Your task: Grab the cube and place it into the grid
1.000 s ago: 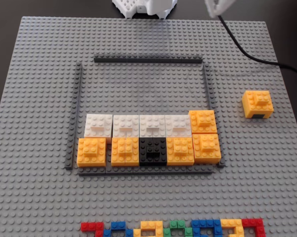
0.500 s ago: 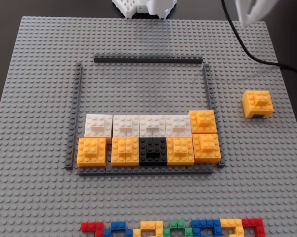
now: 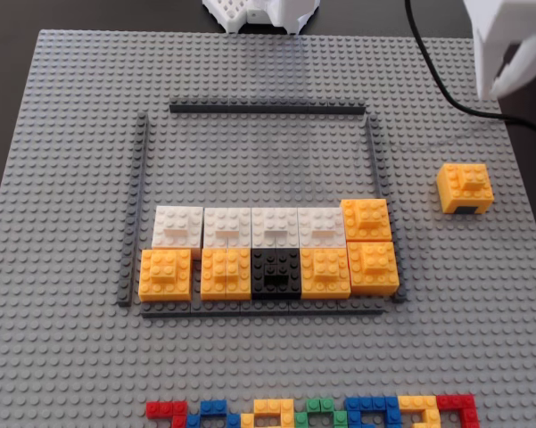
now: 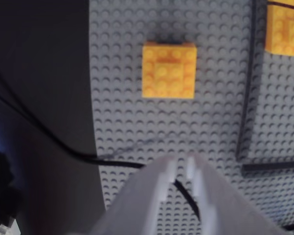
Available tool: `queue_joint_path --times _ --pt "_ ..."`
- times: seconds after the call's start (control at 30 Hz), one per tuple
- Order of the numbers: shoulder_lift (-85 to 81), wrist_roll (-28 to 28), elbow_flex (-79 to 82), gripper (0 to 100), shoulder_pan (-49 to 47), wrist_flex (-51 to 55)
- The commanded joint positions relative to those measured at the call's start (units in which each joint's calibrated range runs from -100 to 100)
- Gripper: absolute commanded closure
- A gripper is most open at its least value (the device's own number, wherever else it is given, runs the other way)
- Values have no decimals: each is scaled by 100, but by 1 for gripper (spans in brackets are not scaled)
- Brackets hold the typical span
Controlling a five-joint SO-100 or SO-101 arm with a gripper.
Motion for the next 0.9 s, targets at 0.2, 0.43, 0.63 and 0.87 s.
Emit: queue_joint_path --times 0.2,0.43,0.63,0.87 --pt "541 78 -851 96 49 -110" --pt "541 -20 -361 84 137 -388" --pt "523 24 183 74 218 -457" --pt "463 10 545 73 299 -593"
